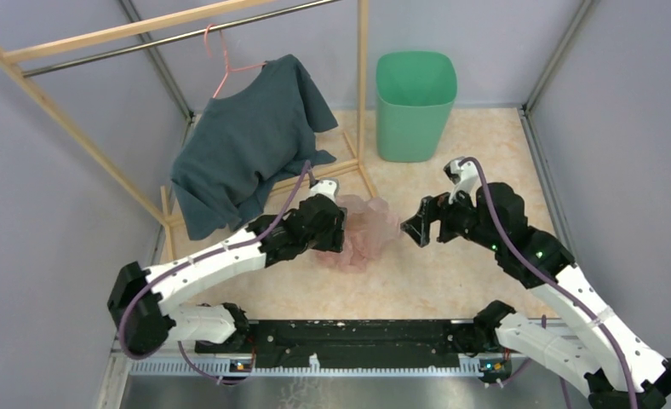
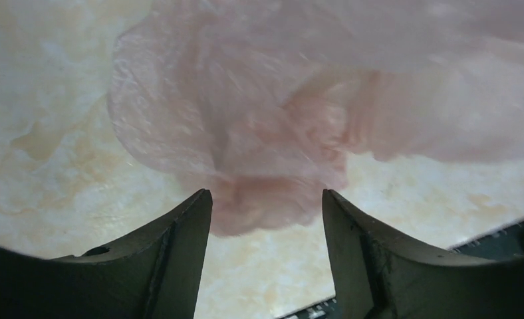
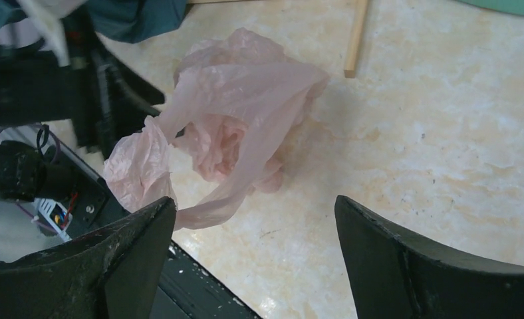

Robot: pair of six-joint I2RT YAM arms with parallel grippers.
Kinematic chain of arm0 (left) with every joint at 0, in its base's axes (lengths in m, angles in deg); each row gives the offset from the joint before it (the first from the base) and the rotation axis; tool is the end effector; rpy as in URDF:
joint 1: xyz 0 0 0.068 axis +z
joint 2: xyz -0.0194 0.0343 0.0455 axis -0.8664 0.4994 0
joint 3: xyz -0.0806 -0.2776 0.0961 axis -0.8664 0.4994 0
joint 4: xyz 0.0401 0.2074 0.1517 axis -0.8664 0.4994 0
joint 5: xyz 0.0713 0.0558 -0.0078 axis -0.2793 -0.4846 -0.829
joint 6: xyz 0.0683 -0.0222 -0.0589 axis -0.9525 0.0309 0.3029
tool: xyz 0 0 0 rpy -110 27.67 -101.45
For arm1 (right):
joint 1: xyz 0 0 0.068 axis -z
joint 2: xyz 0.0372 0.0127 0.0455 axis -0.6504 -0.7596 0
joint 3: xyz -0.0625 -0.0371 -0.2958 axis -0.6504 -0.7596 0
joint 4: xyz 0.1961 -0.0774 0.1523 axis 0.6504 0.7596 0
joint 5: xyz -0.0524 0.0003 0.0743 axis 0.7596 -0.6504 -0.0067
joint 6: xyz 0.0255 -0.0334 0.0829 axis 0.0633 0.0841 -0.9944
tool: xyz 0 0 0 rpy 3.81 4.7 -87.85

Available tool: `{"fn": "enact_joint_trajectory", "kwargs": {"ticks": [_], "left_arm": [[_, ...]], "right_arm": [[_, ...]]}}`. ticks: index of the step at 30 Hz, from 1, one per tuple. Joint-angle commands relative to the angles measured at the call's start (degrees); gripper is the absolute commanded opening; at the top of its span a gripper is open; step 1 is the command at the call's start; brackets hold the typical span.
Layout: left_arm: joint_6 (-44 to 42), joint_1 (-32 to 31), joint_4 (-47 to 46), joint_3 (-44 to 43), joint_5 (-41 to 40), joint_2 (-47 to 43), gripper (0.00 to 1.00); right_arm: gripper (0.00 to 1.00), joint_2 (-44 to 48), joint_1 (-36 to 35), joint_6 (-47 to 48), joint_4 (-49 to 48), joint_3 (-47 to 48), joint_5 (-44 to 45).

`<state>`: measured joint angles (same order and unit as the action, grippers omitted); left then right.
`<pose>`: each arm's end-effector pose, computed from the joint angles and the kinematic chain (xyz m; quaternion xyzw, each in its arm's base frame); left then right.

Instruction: Put the trash bags into the trash bin

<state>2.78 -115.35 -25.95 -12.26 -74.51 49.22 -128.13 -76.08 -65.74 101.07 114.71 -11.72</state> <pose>0.1735 -0.2069 0.2812 0.1119 0.9084 -0.1671 0.3666 0.1365 0.1075 0.3502 -0.1522 0.8283 0.2806 0.4604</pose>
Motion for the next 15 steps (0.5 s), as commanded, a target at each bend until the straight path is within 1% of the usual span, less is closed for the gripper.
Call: {"fn": "enact_joint_trajectory", "kwargs": {"ticks": [1,2,3,7,9,12,14,15], "left_arm": [[-1.25,5.4,-2.49,-1.53,0.17,4.49,0.63],[-1.46,6.11,-3.89,-1.07,1.58,5.09,0.58],[-1.72,6.44,-5.49,-0.53,2.23,5.25,0.56],[-1.85,6.91,-7.56,-0.36,1.34,5.98,0.51],[-2.34,7.13,-8.05,-0.4,1.26,6.25,0.5],[-3.57,7.32,-8.86,-0.51,1.53,6.73,0.45],[-4.39,7.49,-8.85,-1.09,1.58,7.36,0.39],[-4.89,7.52,-8.85,-1.35,1.69,7.69,0.35]], "right_arm": [[0.91,0.73,-0.74,3.49,-1.37,4.64,-5.41],[0.91,-0.16,-0.94,3.8,-1.23,5.19,-5.96],[0.92,-1.21,-1.15,4.23,-0.82,5.88,-6.49],[0.94,-4.17,-3.86,6.03,-0.01,7.58,-3.98],[0.95,-4.76,-4.21,6.72,-0.65,8.33,-3.9],[0.95,-5.97,-4.36,7.08,-1.57,8.89,-4.23],[0.95,-7.13,-4.82,7.48,-1.7,8.22,-3.56],[0.95,-7.6,-5.21,7.58,-1.71,7.37,-2.26]]}}
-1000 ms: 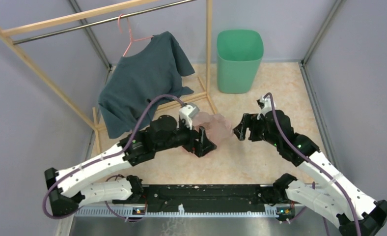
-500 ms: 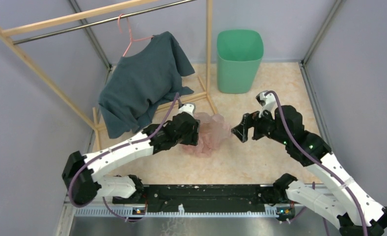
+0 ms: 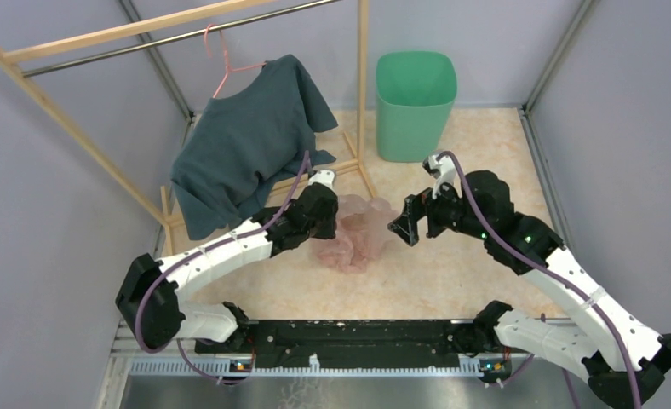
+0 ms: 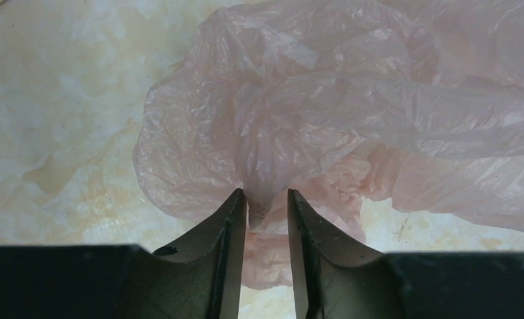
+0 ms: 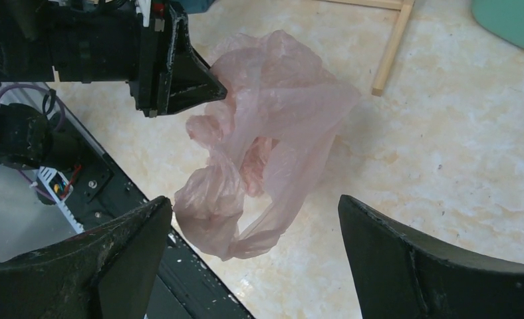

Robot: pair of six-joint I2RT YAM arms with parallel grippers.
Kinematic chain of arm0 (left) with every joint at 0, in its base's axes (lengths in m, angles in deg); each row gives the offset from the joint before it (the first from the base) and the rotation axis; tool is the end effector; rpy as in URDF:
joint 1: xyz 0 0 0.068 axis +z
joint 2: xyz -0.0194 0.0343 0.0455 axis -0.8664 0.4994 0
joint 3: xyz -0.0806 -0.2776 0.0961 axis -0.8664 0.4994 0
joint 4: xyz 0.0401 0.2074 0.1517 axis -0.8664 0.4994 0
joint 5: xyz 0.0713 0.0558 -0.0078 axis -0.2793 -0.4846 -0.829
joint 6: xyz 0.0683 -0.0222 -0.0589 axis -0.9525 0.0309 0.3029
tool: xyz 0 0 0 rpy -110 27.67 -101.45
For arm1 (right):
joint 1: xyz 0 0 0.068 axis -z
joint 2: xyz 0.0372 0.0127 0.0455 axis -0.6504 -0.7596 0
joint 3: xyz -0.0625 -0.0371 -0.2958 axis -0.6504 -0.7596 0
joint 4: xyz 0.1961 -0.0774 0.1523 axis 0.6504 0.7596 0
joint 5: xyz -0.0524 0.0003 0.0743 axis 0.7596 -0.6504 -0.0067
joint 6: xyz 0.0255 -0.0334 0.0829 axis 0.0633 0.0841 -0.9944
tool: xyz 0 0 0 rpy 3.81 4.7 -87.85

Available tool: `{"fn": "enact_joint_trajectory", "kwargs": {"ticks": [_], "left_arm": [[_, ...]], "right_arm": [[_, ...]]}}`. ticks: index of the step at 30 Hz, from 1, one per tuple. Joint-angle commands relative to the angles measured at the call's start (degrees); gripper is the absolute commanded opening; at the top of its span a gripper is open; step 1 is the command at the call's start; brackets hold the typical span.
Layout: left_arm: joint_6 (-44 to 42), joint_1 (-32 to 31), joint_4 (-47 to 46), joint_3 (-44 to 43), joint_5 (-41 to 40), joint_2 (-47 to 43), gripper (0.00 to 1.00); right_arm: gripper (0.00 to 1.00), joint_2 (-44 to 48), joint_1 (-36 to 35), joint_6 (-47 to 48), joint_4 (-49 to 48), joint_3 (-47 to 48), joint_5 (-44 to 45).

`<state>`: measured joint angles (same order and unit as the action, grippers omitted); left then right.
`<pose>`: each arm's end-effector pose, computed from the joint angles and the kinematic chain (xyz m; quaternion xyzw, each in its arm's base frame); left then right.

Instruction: Put the trash bags into the trash bin

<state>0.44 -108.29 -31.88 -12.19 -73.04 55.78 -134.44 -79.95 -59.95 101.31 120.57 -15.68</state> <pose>0.2159 -0.2075 0.2613 0.0805 0.9154 -0.1421 0.3680 0.1429 0.1353 0.3698 -0.2393 0.8096 0.2965 0.4465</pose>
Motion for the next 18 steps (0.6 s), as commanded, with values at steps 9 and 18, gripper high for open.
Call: {"fn": "enact_joint_trajectory", "kwargs": {"ticks": [9,18], "left_arm": [[-10.81,0.46,-3.12,-4.69,7.19,0.48,0.0],[-24.76,0.51,-7.22,-6.43,43.67,-8.43,0.0]], "right_arm": [[0.74,-3.98,-4.32,-1.08,-5.03,-6.6,20.96],[0.0,9.3,-4.3,-8.87,-12.96,-18.23,36.09]]}}
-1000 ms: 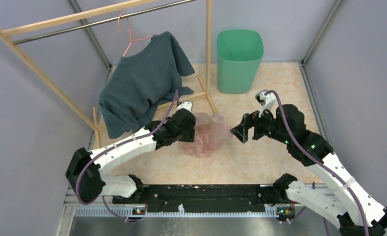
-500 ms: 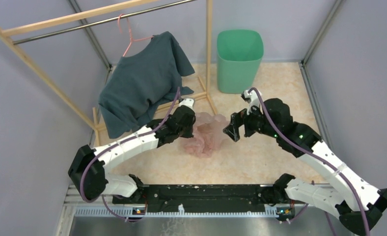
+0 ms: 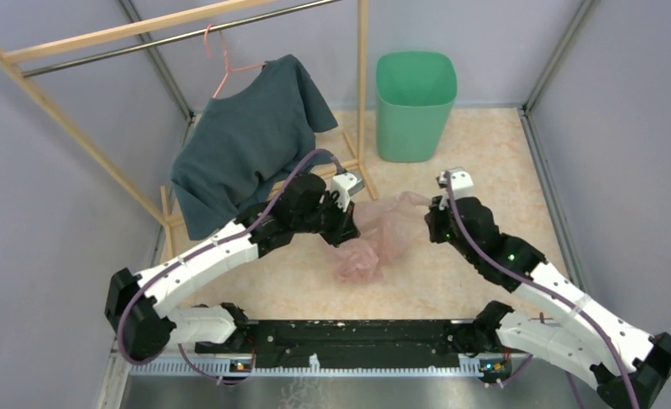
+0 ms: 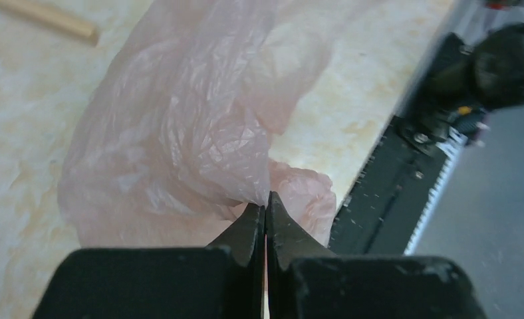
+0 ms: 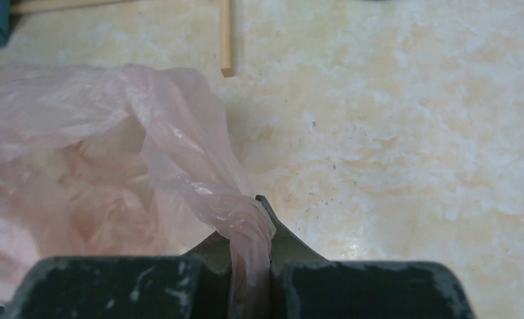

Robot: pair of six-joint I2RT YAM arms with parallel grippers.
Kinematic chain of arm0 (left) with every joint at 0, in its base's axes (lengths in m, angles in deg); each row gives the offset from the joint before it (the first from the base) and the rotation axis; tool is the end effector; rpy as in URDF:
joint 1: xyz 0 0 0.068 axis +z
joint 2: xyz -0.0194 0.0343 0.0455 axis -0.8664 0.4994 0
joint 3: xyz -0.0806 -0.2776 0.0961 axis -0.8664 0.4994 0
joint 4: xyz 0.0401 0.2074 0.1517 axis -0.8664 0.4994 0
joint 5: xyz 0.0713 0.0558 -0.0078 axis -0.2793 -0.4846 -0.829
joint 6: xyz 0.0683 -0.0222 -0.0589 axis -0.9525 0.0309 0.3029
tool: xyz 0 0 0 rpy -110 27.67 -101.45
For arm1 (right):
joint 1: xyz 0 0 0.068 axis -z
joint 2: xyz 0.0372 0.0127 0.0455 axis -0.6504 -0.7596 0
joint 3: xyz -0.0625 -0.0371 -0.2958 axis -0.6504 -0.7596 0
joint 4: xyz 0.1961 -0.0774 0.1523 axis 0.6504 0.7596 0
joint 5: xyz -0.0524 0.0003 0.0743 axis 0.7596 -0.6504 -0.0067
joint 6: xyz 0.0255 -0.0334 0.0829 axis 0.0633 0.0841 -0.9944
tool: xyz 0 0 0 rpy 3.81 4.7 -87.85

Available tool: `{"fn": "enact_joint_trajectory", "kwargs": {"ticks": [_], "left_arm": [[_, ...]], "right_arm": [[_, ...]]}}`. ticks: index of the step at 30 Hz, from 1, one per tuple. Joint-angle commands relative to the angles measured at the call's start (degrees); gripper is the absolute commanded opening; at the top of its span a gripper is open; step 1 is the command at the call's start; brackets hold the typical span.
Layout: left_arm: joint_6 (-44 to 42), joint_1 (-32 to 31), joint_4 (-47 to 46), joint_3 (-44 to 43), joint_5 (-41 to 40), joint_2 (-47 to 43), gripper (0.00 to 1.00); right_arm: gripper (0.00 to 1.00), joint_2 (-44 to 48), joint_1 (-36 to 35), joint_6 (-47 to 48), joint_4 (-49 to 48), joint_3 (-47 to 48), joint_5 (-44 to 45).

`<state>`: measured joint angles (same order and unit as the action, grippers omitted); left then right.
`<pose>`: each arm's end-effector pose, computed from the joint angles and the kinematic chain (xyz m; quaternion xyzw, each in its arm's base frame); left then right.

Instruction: Put the trash bags into the trash bin

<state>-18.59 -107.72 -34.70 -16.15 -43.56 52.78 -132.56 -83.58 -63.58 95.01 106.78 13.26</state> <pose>0.1896 -0.2374 0.3067 0.3174 0.8273 -0.3184 0.3368 0.1611 0.1124 0.3020 -0.1193 0.8544 0.1121 0.4931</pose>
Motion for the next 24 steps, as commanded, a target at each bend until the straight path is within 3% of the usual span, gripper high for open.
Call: {"fn": "enact_joint_trajectory", "kwargs": {"ticks": [1,4,5,7,10,14,19,24], "left_arm": [[-5.26,-0.08,-5.0,-2.24,11.38,-6.13,0.0],[-0.7,0.31,-4.25,-3.23,-2.12,-5.52,0.0],[1.41,0.55,-3.14,-3.97,-6.04,-4.53,0.08],[5.51,0.88,0.06,-5.97,-10.35,-2.05,0.41],[8.2,0.87,3.22,-6.11,-9.33,-1.57,0.61],[9.97,0.91,-0.83,3.82,-5.11,-8.92,0.97],[12.6,0.97,-8.61,16.08,-1.06,-18.17,0.99],[12.41,0.97,-14.73,21.49,3.7,-17.13,0.99]], "right_arm": [[0.0,9.44,-0.69,-6.65,-7.83,-6.14,6.5],[0.0,13.83,-0.7,-9.87,-10.68,-10.31,5.14],[0.0,14.69,-0.68,-10.92,-11.22,-11.44,5.51],[0.0,14.43,-0.65,-12.51,-11.79,-12.87,6.74],[0.0,12.35,-0.61,-13.98,-10.79,-12.97,10.06],[0.0,10.27,-0.66,-14.54,-9.07,-12.6,12.75],[0.0,9.95,-0.61,-12.61,-9.38,-12.87,11.54],[0.0,7.62,0.01,-11.57,-8.47,-10.83,8.49]]}}
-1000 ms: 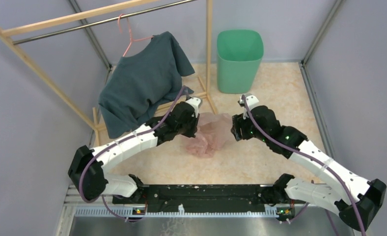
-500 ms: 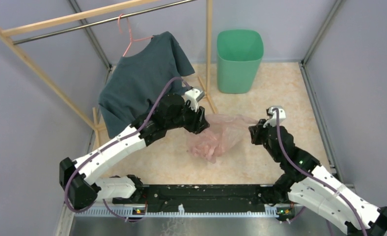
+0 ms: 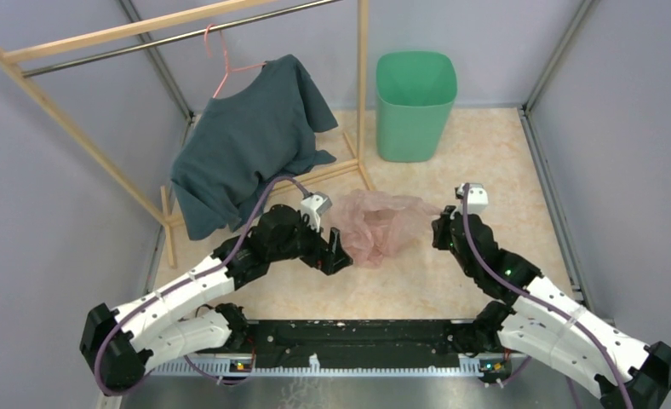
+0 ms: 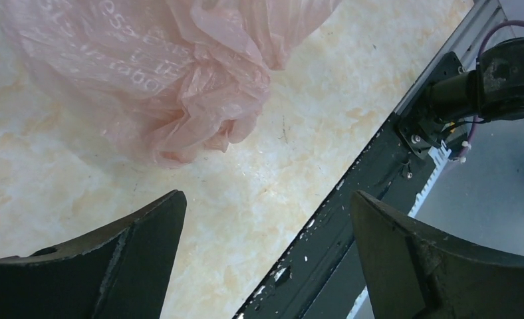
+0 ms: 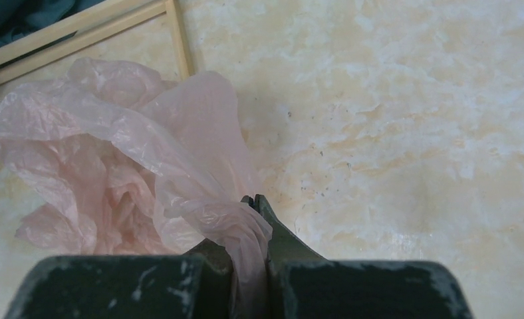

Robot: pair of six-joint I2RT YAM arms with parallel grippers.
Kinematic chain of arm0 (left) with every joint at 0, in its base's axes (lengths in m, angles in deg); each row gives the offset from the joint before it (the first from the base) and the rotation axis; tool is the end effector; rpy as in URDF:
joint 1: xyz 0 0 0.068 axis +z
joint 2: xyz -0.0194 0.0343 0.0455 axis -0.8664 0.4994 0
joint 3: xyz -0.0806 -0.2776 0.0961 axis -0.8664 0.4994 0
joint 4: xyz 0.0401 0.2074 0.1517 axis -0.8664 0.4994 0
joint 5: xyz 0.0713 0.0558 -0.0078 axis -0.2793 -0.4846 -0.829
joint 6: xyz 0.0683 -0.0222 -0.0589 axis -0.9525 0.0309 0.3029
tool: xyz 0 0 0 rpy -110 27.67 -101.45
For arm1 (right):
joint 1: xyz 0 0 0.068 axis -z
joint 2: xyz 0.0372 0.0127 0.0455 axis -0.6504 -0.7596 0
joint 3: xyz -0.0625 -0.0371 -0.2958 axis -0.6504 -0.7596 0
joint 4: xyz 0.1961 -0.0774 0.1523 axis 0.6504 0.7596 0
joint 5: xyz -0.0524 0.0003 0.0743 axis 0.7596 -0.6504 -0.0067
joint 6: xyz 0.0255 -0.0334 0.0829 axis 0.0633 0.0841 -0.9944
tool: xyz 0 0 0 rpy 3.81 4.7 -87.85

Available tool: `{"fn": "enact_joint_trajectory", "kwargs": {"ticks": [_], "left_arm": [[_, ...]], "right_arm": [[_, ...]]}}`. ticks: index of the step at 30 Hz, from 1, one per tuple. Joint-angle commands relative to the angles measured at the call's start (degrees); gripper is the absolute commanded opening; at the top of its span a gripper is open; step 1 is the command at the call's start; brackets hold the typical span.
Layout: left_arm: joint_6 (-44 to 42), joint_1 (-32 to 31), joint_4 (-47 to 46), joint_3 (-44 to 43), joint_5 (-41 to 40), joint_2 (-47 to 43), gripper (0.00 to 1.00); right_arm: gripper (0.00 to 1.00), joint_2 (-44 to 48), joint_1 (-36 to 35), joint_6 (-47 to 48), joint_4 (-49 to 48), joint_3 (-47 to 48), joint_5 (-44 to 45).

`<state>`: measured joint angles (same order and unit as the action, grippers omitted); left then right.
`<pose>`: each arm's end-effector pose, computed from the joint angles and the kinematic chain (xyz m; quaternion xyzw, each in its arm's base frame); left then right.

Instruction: Put the trash bags into the trash bin

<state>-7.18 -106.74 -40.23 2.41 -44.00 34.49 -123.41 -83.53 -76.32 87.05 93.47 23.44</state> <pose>0.1421 -0.1786 0.2738 0.2250 0.8353 -0.3662 0.3428 0.1489 0.0823 0.2608 0.0301 0.8362 0.1190 0.5345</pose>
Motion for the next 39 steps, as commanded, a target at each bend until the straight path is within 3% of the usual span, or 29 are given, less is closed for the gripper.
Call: {"fn": "enact_joint_trajectory", "kwargs": {"ticks": [1,8,13,20,26,33,36,39], "left_arm": [[0.54,-0.04,-9.7,3.04,3.43,2.03,0.99],[-4.78,-0.03,-5.57,-3.31,-7.28,12.07,0.99],[-7.99,0.23,-8.37,-3.94,-4.71,18.19,0.98],[-6.72,0.55,-9.02,-5.05,-5.9,24.18,0.63],[-4.69,0.49,-6.23,-5.27,-6.15,23.76,0.25],[1.72,0.55,-0.21,-5.51,-11.72,14.49,0.2],[2.94,0.7,4.07,-12.75,-15.06,12.72,0.14],[-1.89,0.97,14.01,-34.16,-15.09,15.88,0.13]], "right_arm": [[0.0,-1.85,-0.02,1.28,-0.42,2.77,-2.26],[0.0,-1.49,0.41,1.55,-0.08,3.25,-4.16],[0.0,-1.4,0.77,2.51,-0.26,2.81,-5.34],[0.0,-1.15,1.31,3.04,-0.98,1.66,-6.26],[0.0,-0.57,1.64,2.82,-0.37,0.82,-6.1],[0.0,-1.13,2.13,-0.21,0.65,0.03,-4.7],[0.0,-5.34,3.94,2.33,0.95,6.68,-5.0],[0.0,-11.52,7.49,8.66,6.64,24.34,-6.25]]}}
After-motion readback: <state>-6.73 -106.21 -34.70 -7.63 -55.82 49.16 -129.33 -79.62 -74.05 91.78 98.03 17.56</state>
